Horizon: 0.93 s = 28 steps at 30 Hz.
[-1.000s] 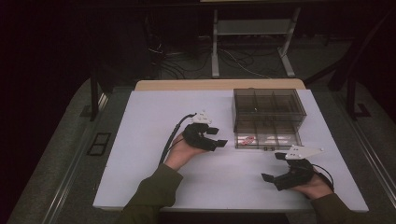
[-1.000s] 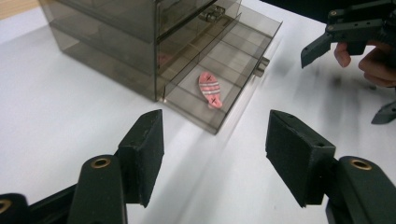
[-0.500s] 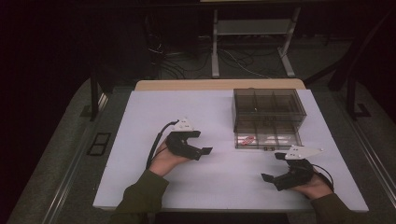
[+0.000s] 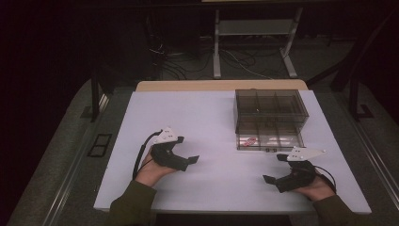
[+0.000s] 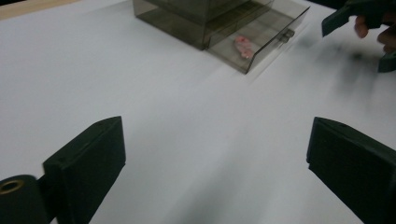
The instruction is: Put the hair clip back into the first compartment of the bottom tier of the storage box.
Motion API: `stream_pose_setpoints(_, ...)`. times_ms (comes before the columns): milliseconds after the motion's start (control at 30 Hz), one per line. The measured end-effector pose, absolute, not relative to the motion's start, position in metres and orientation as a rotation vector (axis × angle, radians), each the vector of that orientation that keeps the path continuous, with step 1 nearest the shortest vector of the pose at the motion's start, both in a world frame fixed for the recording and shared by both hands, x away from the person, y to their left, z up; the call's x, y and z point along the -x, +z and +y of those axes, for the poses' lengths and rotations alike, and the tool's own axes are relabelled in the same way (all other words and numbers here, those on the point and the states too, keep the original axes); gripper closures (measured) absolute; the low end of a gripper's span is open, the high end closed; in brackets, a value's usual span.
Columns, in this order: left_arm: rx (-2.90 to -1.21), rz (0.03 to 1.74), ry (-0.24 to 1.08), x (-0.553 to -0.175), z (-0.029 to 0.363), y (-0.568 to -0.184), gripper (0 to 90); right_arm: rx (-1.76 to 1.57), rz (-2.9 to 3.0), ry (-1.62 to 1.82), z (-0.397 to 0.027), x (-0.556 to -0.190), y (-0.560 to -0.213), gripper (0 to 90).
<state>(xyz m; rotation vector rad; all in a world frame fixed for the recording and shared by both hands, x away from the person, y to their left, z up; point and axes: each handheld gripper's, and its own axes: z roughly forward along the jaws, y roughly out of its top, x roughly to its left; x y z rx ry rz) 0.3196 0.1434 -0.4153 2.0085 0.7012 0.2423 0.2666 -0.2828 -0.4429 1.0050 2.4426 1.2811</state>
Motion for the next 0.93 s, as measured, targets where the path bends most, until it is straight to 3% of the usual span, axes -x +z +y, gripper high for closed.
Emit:
stream_pose_setpoints(400,-2.006,0.753,0.265,-0.301,0.171,-0.425,0.0,-1.004,2.438,1.282,-0.284,-0.267,-0.442,0.3)
stream_pose_setpoints(933,-2.014,0.77,0.259,-0.289,0.177,-0.432,0.0,-1.007,2.435,1.283,-0.285,-0.267,-0.442,0.3)
